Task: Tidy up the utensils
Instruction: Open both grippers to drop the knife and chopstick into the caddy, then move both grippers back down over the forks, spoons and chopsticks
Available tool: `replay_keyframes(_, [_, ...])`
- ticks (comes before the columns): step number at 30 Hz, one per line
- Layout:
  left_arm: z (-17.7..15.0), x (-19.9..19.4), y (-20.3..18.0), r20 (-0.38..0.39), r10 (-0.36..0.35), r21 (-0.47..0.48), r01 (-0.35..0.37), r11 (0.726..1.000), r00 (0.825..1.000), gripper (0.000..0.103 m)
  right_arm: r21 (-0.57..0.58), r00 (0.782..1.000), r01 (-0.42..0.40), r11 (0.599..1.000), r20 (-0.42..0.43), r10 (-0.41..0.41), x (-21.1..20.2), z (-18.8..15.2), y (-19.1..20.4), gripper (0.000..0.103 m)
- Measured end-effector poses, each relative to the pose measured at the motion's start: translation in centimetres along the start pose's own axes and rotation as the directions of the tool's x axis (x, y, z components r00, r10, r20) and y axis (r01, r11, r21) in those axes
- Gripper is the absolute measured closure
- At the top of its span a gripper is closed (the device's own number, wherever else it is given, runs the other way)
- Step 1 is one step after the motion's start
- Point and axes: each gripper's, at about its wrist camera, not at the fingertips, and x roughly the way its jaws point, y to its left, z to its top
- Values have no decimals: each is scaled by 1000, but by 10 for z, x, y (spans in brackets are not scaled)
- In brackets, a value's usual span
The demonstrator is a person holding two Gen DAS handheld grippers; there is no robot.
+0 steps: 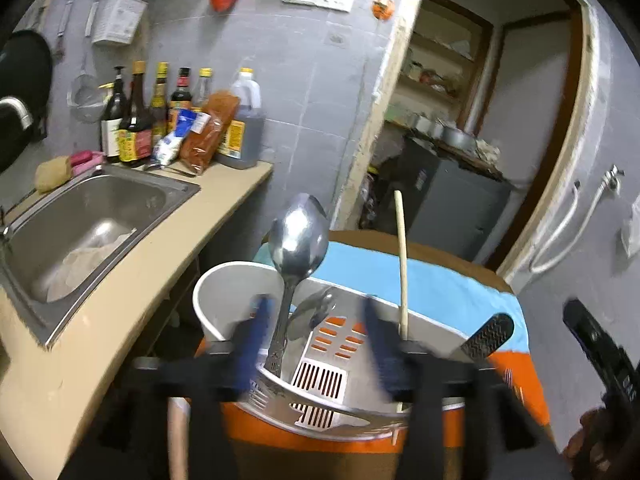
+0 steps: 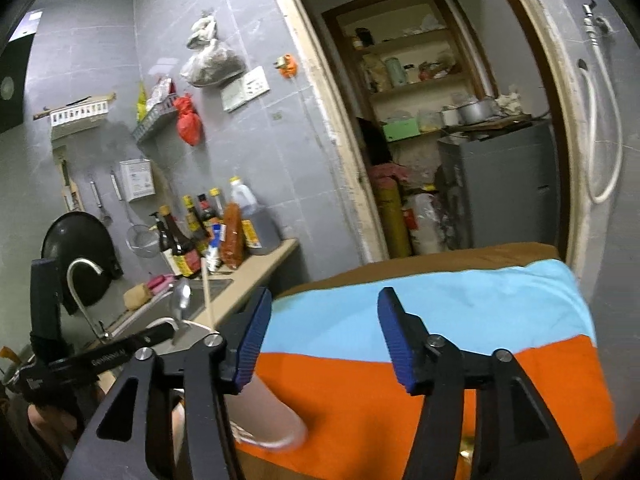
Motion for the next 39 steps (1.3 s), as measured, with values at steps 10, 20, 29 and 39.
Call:
replay_keyframes(10, [-4,-36,-40,135,42,78,-53,996,990,11,7,995,94,996,23,-94,-40,2,-40,28])
replay_keyframes(20, [-34,-61,-115,179,-47,218,7,976,983,0,-9,979,201,979,31,-201,-80,3,-88,8])
replay_keyframes(29, [-77,-53,-162,105,-112,265,81,961,988,0,-24,968,251,968,6,-251,-100,-2,-130,8])
replay_keyframes(39, [-112,-7,-186,-117,-157,269,184,945,981,1,46,955,239,970,-189,-227,-77,-27,-187,8])
